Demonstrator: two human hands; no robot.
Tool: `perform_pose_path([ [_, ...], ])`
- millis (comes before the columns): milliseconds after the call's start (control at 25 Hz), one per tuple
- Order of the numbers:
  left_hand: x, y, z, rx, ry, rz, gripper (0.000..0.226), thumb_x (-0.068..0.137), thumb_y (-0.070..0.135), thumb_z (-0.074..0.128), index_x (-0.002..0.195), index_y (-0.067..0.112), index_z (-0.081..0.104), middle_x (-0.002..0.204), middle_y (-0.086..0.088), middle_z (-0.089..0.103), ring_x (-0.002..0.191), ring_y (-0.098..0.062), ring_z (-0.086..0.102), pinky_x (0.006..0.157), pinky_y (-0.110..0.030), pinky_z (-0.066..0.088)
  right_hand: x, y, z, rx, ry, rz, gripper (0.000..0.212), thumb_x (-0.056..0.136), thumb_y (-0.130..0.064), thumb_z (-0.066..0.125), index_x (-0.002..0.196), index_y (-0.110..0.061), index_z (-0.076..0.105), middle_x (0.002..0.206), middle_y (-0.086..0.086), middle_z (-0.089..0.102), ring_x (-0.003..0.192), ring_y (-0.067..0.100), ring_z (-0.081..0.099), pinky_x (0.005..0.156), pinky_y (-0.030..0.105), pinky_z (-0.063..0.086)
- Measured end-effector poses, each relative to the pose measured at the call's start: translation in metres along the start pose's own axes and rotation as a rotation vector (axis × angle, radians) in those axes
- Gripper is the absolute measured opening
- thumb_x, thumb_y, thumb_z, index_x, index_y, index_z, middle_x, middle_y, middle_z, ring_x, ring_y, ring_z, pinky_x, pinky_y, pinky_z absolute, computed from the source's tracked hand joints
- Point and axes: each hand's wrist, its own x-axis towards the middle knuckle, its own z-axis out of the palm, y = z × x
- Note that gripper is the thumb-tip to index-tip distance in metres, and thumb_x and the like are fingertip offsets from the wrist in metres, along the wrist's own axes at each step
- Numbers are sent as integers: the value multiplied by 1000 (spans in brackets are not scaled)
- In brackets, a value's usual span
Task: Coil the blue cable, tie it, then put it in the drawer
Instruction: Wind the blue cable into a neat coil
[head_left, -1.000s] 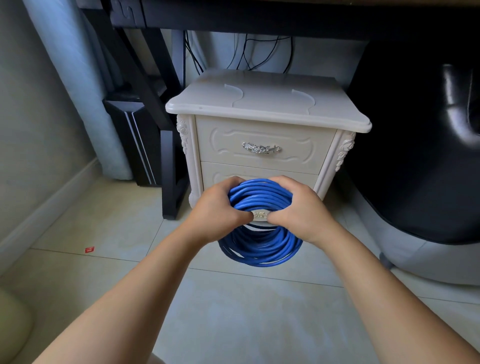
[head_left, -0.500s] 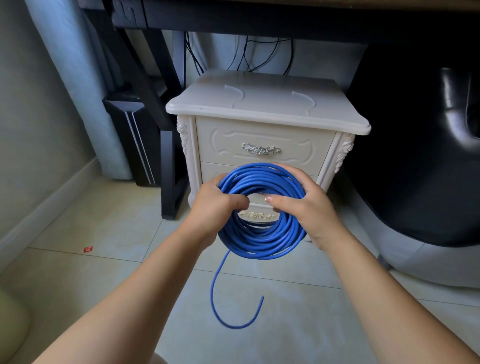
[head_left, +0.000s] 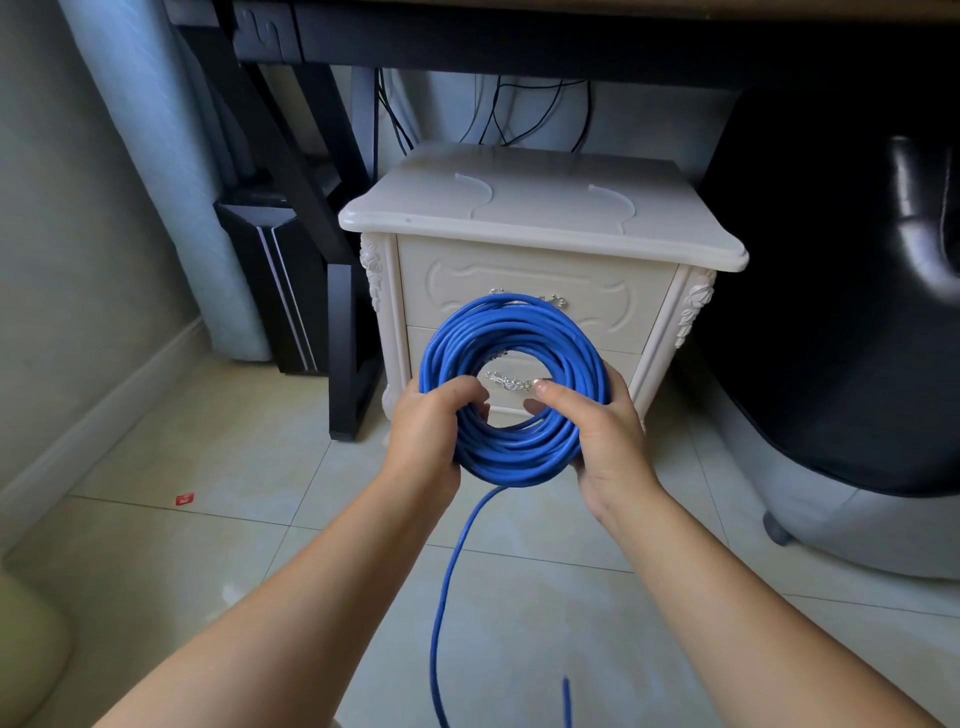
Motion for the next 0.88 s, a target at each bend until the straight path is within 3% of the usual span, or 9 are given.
perform_pose_path([
  [120, 0, -5, 1, -17, -45, -29, 21, 80, -8, 57, 85, 12, 59, 70, -4, 52, 68, -19, 51, 74, -38, 47, 2, 2, -3, -32, 32, 67, 39, 78, -1, 70, 114, -15, 60, 80, 6, 70, 91, 34, 72, 85, 45, 54],
  [280, 5, -2, -2, 78, -136, -99, 19, 82, -1, 66, 96, 10, 65, 83, -8, 64, 87, -26, 66, 92, -49, 52, 4, -3, -7, -82, 75, 58, 39, 77, 6, 61, 109, -15, 58, 69, 3, 64, 75, 25, 68, 74, 45, 57],
  [400, 10, 8, -5, 220, -239, -50, 43, 75, 12, 76, 115, 10, 63, 97, -7, 71, 102, -28, 69, 96, -50, 52, 8, -13, -9, -115, 54, -12, 41, 71, 9, 60, 103, -18, 59, 64, 0, 61, 71, 25, 61, 71, 47, 58],
  [520, 13, 17, -11, 454, -320, 167, 58, 75, 11, 81, 126, 24, 57, 103, 7, 71, 93, -12, 70, 83, -28, 55, 10, -22, -14, -356, -10, -126, 50, 58, -2, 67, 98, -31, 62, 72, -8, 65, 67, 15, 61, 67, 39, 54],
  [640, 13, 18, -18, 703, -439, 254, 67, 74, 8, 82, 129, 34, 54, 111, 10, 69, 96, -8, 69, 87, -26, 55, 5, -28, -16, -784, -189, -231, 50, 64, -9, 71, 98, -42, 56, 86, -12, 67, 73, 7, 64, 66, 24, 51],
  [760, 8, 13, -17, 816, -487, 213, 60, 68, 7, 79, 119, 34, 60, 97, 11, 71, 85, -7, 69, 80, -28, 56, -1, -31, -13, -987, -303, -253, 55, 65, -14, 71, 108, -44, 53, 96, -14, 64, 84, 9, 63, 72, 27, 52],
  [880, 5, 13, -13, 816, -417, 230, 45, 59, 8, 69, 101, 25, 64, 75, 6, 66, 63, -11, 61, 65, -30, 52, -2, -32, -13, -919, -307, -248, 58, 67, -10, 72, 112, -44, 55, 97, -14, 65, 81, 7, 64, 74, 28, 55],
])
